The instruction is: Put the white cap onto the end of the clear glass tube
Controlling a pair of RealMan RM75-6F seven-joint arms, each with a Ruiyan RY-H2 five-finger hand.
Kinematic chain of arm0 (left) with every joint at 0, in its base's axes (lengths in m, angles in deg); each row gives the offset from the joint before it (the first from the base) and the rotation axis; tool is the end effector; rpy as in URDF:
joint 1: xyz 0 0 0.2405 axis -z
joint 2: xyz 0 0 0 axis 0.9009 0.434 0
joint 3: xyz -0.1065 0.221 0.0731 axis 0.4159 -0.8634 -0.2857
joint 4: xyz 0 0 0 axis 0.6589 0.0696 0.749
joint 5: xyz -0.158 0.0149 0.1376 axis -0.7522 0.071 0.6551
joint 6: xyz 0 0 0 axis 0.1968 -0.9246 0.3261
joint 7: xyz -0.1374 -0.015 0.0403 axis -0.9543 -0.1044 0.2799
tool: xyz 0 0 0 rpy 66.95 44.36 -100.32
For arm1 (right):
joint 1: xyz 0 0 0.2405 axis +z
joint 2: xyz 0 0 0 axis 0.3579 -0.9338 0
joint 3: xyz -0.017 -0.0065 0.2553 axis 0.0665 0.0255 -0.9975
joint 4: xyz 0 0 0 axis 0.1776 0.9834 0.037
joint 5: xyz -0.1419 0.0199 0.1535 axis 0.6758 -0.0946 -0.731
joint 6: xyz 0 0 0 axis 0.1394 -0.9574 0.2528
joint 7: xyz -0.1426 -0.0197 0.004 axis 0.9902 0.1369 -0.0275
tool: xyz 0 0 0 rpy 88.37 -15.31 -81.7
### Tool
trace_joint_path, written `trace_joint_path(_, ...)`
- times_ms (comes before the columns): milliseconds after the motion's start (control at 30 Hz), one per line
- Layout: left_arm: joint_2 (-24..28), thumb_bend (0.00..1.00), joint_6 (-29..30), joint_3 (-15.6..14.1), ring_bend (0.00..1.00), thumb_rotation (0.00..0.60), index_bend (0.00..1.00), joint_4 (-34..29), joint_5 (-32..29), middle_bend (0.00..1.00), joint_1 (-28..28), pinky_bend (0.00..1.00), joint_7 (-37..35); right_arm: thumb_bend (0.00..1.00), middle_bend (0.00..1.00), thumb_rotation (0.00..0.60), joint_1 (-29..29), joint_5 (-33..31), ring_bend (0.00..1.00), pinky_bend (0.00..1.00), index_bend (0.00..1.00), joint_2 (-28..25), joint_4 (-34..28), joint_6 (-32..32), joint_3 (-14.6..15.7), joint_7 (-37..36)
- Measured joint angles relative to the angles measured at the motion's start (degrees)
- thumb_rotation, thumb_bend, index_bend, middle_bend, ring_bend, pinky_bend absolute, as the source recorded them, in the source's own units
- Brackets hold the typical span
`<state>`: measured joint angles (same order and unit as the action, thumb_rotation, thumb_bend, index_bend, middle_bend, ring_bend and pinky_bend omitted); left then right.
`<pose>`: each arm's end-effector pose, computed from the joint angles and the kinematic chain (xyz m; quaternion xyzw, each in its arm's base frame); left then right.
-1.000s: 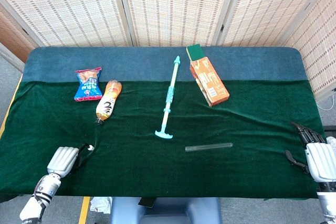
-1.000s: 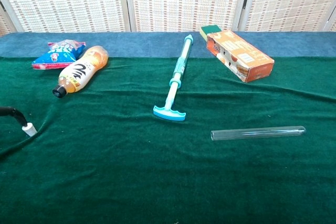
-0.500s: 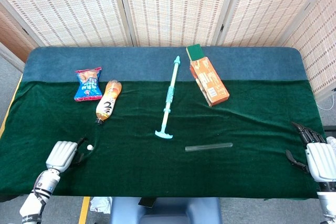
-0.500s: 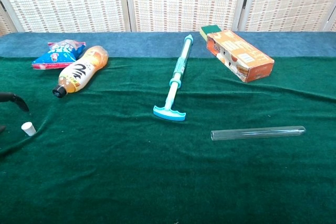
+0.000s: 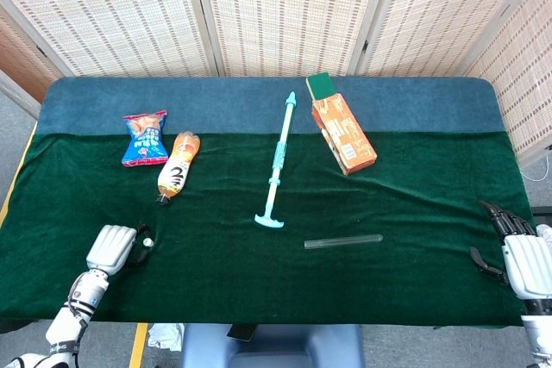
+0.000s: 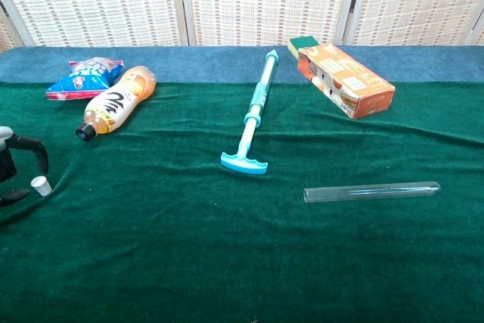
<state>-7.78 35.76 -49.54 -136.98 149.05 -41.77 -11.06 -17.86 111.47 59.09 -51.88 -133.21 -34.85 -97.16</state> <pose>-0.2850 0.2621 0.0289 -0.7211 -0.3956 -0.2923 0.4879 -0.3176 -0.1743 0.1689 0.5653 -0.4165 0.4210 0.5743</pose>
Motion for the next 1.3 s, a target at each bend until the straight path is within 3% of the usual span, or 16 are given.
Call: trace_joint_path(1300,-2.07,0.43,-0.47,0.00,0.91,0.600,0.49,3.21,-0.10,1.00,0.96,0.84,-1.92,0.41,0.21,0.600,0.04,-0.97,0.19,0.22,0.11,-0.58,-1.05,1.05,0.04,0.69)
